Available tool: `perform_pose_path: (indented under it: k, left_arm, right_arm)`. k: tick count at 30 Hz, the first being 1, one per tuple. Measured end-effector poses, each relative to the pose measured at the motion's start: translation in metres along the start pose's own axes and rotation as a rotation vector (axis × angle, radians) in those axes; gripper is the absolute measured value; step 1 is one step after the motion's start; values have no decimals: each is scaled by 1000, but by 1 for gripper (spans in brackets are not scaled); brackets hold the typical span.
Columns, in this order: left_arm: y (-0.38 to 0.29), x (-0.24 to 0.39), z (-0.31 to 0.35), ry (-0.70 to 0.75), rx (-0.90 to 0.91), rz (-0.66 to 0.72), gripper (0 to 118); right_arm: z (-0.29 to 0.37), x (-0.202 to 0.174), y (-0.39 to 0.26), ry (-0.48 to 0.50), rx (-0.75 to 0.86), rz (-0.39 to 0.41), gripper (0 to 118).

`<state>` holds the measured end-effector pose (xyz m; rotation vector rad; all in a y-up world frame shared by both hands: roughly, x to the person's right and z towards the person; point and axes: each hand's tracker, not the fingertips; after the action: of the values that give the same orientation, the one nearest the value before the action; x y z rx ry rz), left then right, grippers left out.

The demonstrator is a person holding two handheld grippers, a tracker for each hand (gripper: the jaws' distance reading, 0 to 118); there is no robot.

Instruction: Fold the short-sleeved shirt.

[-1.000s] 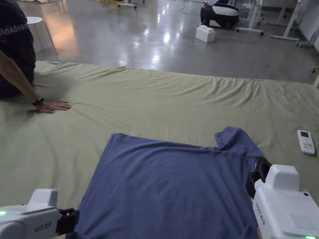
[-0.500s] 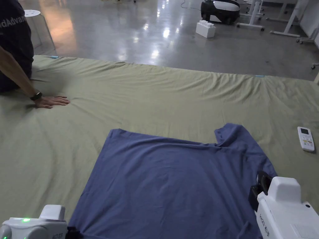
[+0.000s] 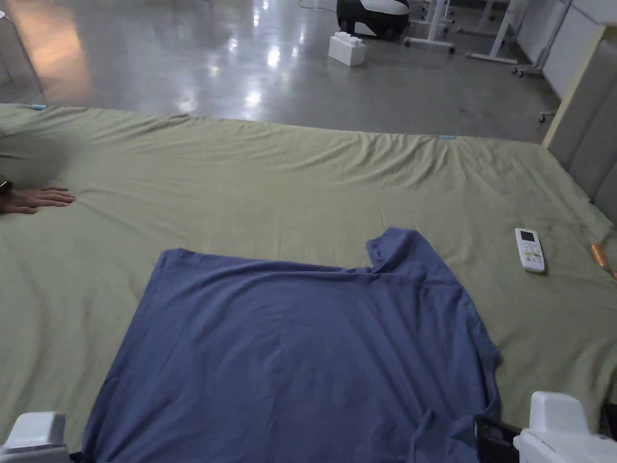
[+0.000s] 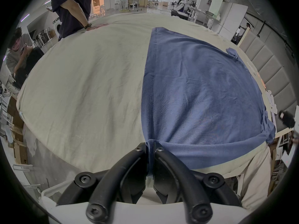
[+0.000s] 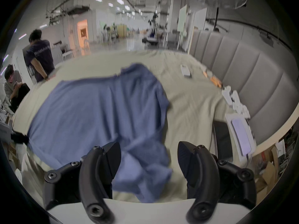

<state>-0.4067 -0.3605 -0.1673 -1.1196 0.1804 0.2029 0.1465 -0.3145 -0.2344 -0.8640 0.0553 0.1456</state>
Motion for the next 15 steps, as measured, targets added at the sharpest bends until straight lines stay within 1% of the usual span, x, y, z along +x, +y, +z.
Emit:
perform_pose_path:
  k: [3,5,6,7,8,9,10,11,12,13,14,15]
  left_arm:
    - [0,1,0,-3,3,8,7]
    - [-1,6,3,-3,4,12,7]
    - [-2,7,4,-3,5,13,7]
    - [-2,7,3,-2,4,12,7]
    - [-2,9,4,-1,4,9,7]
    - [-2,9,5,3,5,6,7]
    - [-2,11,6,6,6,3,7]
    - [-3,12,7,8,7,-1,7]
    - [-3,13,7,9,7,-4,7]
    - [-2,10,5,10,7,-6,7]
    - [-2,10,4,10,6,-7,7]
    - [-2,10,4,9,6,-6,7]
  right_arm:
    - [-15,1,-24,-5,-114,-4,77]
    - [-32,-2,-42,0,-191,-28,76]
    - [-38,-3,-47,11,-208,-47,71]
    - [-46,-5,-53,19,-254,-50,58]
    - [-50,-8,-58,31,-276,-57,55]
    - [-50,-11,-60,66,-258,-79,52]
    - [-45,-16,-59,41,-227,-67,49]
    - [-42,-21,-56,11,-218,-18,47]
    - [-44,-24,-54,30,-217,34,42]
    - [-44,-26,-53,49,-217,53,32]
    - [-44,-26,-53,36,-221,40,28]
    - [-44,-24,-52,34,-223,39,21]
